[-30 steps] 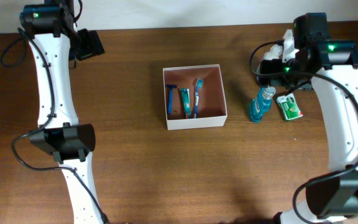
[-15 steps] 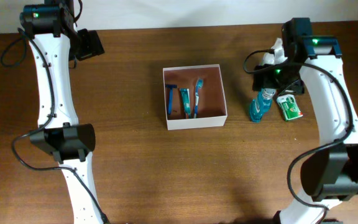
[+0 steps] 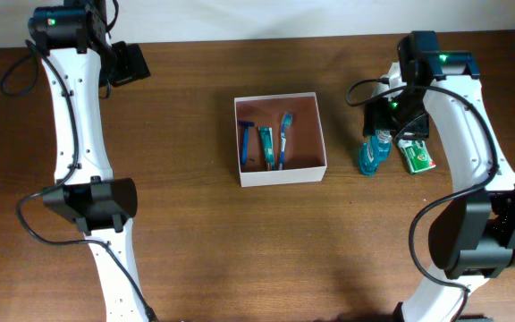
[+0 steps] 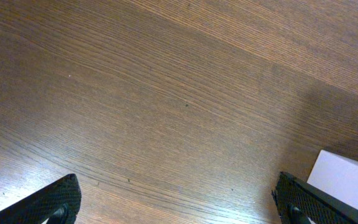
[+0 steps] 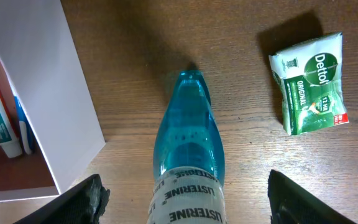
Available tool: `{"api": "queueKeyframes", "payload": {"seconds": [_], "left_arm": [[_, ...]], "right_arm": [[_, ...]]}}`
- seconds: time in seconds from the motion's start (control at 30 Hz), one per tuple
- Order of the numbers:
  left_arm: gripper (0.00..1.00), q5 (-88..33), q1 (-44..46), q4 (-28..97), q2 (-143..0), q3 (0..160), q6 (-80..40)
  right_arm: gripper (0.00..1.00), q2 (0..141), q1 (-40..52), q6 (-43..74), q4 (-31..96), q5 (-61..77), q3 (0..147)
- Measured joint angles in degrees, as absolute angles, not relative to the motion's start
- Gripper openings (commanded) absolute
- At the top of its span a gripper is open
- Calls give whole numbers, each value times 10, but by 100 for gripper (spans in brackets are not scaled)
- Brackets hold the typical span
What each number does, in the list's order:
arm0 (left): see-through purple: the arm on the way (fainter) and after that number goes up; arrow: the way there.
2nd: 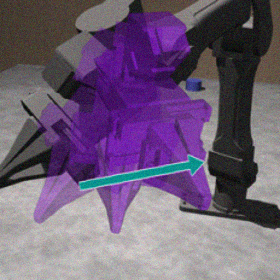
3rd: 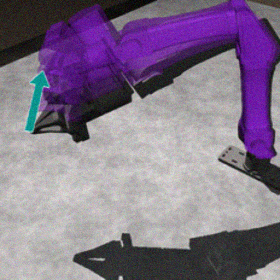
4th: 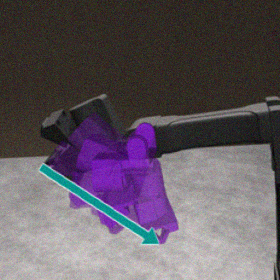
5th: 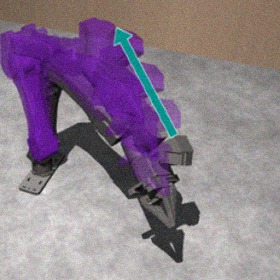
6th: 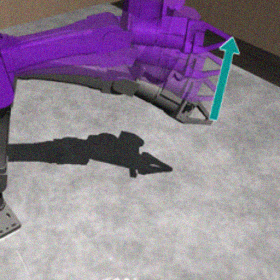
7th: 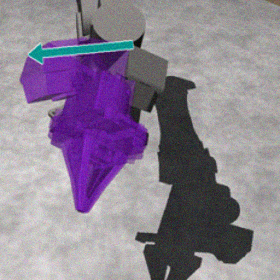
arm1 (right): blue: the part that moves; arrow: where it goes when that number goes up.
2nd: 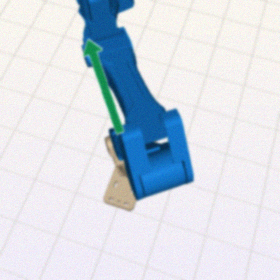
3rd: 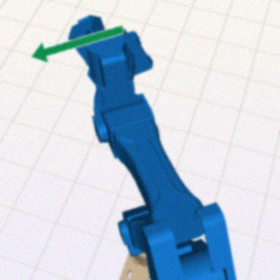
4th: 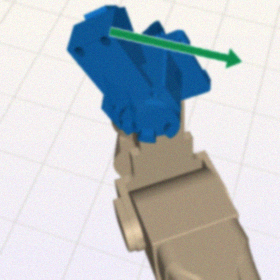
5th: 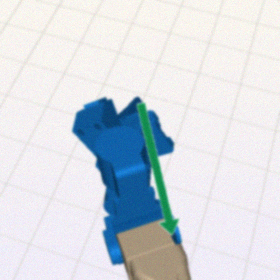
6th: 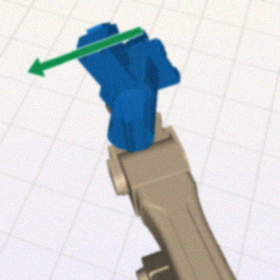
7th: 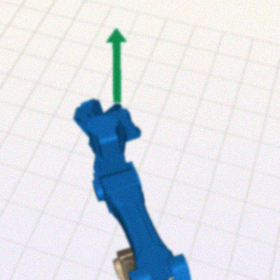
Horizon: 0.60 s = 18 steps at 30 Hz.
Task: Pack container
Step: 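Lower the right gripper and grasp the Listerine bottle neck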
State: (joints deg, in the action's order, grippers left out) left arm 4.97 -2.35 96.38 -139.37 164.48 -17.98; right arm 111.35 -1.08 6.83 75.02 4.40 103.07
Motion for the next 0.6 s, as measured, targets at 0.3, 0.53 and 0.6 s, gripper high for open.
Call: {"api": "queueKeyframes", "payload": {"seconds": [0.3,0.53,0.6], "left_arm": [[99,50,-23,964,-1394,1645,-180],[99,50,-23,964,-1394,1645,-180],[99,50,-23,964,-1394,1645,-180]], "right_arm": [[74,1116,-11,74,747,43,1019],[74,1116,-11,75,736,43,1019],[74,1118,-11,75,736,43,1019]]}}
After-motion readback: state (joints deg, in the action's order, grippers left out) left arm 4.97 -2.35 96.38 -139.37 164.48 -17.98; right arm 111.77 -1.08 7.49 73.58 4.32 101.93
